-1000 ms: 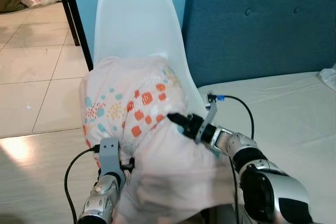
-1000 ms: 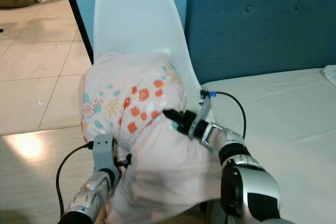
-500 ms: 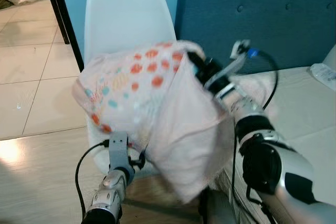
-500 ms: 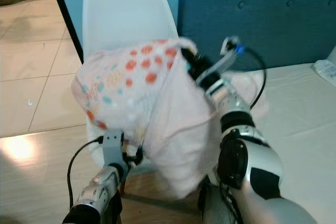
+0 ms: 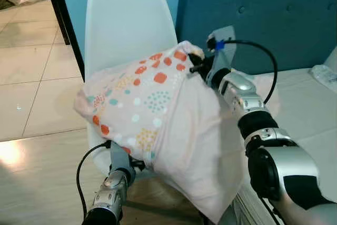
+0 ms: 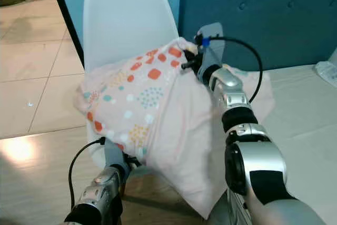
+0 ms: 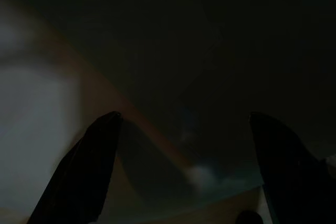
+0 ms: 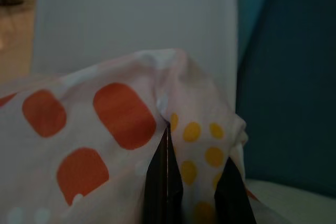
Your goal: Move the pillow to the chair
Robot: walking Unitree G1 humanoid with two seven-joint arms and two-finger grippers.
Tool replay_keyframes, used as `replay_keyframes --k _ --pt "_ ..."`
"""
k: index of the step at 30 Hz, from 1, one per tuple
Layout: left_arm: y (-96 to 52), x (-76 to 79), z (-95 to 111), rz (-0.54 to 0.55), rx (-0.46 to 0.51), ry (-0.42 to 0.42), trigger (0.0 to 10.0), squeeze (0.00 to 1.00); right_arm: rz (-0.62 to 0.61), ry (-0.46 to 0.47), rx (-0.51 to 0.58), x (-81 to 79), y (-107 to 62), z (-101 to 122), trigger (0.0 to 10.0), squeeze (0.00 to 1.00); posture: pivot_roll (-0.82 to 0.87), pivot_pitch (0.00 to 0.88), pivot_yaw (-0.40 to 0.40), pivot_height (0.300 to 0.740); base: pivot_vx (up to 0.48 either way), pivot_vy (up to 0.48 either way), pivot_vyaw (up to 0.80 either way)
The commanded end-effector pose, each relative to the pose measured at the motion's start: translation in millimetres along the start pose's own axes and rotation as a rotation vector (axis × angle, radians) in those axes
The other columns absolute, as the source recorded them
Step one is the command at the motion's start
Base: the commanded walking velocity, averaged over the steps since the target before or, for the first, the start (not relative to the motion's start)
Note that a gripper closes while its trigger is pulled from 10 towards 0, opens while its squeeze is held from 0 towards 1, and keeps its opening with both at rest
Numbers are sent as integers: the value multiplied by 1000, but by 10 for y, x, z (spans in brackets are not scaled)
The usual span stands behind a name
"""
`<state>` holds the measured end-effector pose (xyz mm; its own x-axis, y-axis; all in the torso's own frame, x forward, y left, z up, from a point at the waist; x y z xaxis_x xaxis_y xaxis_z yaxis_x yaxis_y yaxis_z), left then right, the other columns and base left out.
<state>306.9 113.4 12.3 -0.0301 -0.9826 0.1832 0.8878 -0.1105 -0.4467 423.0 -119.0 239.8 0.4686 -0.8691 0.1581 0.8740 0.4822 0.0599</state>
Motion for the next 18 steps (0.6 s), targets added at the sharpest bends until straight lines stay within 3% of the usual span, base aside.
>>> replay_keyframes --k 1,3,5,8,13,18 --pt "-10 13 -108 -2 -45 6 10000 0 56 -77 37 -125 55 89 0 0 103 50 -74 493 0 0 0" --pt "-12 3 -110 2 -44 2 10000 0 82 -193 -32 -197 77 10 0 0 105 52 -78 493 0 0 0" --pt "-13 -7 -114 5 -43 -1 10000 0 2 -287 -137 -110 63 -96 0 0 107 52 -80 493 0 0 0" --pt "-18 -23 -125 14 -43 -9 10000 0 -207 -349 -238 191 -24 -134 0 0 106 55 -84 493 0 0 0" --pt "-21 -15 -130 12 -43 -14 10000 0 -252 -391 -257 240 -36 -131 0 0 102 64 -82 493 0 0 0" --pt "-24 5 -138 4 -46 -15 10000 0 -250 -392 -250 154 -5 -182 0 0 100 68 -80 493 0 0 0"
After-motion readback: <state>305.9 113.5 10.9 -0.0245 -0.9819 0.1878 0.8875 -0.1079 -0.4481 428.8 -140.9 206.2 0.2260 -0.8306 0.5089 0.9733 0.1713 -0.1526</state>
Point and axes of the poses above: a point about 5 cm out from each wrist's last joint towards the gripper, its own y axis pointing out of the wrist towards the gripper, its own z axis along the axis of the wrist's last joint, x = y × z, the point moved 1 cm from there along y, pointing out of the wrist towards the gripper, and after that the axes turned 1 degree about y, right-handed, at the moved point
